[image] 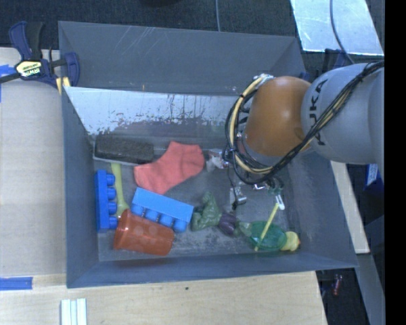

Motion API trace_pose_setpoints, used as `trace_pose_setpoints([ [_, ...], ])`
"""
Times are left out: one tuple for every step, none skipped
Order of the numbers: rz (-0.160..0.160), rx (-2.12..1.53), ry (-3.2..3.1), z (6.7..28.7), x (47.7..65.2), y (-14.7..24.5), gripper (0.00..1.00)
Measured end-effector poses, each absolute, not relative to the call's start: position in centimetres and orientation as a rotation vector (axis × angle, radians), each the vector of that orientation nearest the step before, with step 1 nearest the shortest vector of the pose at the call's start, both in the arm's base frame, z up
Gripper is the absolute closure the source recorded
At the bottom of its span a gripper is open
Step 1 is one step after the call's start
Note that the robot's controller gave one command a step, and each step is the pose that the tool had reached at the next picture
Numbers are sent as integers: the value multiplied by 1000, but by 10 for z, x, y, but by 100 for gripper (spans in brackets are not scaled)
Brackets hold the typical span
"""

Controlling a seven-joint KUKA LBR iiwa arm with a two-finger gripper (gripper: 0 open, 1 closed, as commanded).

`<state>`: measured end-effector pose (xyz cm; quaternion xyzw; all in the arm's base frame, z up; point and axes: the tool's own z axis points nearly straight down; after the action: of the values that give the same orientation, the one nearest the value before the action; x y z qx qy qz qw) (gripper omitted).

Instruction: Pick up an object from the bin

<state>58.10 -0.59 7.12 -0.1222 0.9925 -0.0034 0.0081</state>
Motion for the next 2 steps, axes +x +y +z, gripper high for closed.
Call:
trace_pose_setpoints([
  [-12,-538,3082,72,596,-1,0],
  [-9,-194,3122,81,565,33,100],
])
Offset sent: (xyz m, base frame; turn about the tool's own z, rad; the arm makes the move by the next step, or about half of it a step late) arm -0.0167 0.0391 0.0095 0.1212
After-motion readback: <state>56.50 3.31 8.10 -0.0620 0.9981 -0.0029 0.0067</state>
